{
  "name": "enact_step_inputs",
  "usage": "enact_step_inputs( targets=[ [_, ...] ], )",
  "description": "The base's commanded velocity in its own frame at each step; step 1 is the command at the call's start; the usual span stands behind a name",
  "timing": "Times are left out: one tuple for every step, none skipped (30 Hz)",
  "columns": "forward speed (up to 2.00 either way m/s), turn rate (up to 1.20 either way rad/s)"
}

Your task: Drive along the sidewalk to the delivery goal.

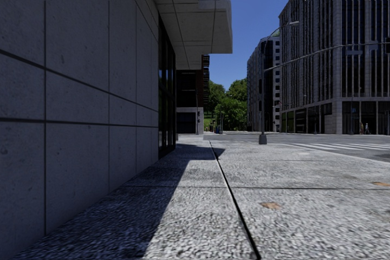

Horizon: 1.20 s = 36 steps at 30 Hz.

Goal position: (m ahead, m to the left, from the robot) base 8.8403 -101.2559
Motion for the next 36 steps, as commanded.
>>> enact_step_inputs(
  targets=[
    [2.00, 0.00],
    [2.00, 0.00],
    [2.00, 0.00],
    [2.00, 0.00],
    [2.00, 0.00],
    [2.00, 0.00],
    [2.00, 0.00],
    [2.00, 0.00],
    [2.00, 0.00],
    [2.00, 0.00],
    [2.00, 0.00],
    [2.00, 0.00],
    [2.00, 0.00],
    [2.00, 0.00],
    [2.00, 0.00],
    [2.00, 0.00],
    [2.00, 0.00],
    [2.00, 0.00],
    [2.00, 0.00],
    [2.00, 0.00],
    [2.00, 0.00],
    [2.00, 0.00],
    [2.00, 0.00],
    [2.00, 0.00],
    [2.00, 0.00],
    [2.00, 0.00],
    [2.00, 0.00],
    [2.00, 0.00],
    [2.00, 0.00],
    [2.00, 0.00],
    [2.00, 0.00],
    [2.00, 0.00],
    [2.00, 0.00],
    [2.00, 0.00],
    [2.00, 0.00],
    [2.00, 0.00]
  ],
)
